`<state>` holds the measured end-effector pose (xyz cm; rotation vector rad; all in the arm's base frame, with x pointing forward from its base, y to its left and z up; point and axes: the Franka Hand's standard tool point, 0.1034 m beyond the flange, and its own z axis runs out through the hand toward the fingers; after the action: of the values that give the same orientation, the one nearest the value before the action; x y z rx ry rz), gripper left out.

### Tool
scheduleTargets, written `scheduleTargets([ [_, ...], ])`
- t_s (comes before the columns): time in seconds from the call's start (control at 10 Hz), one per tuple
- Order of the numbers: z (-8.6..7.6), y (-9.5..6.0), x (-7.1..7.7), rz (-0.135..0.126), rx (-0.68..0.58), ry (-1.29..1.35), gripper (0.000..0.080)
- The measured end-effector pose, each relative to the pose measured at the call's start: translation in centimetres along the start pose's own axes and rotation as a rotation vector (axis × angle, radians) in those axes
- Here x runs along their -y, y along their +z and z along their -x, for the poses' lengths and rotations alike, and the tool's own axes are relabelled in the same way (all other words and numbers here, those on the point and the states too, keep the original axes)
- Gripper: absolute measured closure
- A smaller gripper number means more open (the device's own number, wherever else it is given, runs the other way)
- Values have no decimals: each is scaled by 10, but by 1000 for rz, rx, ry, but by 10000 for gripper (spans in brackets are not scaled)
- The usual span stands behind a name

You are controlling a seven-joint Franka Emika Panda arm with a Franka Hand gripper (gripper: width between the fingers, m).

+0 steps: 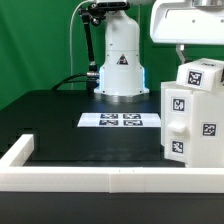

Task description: Assemble cabinet

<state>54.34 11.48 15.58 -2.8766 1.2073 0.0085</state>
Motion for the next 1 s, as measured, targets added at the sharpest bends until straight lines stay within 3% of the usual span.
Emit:
scheduleTargets([
  [0.2,2,1,3,-41,-29,197,243],
  [1.0,2,0,8,-87,-4,847,243],
])
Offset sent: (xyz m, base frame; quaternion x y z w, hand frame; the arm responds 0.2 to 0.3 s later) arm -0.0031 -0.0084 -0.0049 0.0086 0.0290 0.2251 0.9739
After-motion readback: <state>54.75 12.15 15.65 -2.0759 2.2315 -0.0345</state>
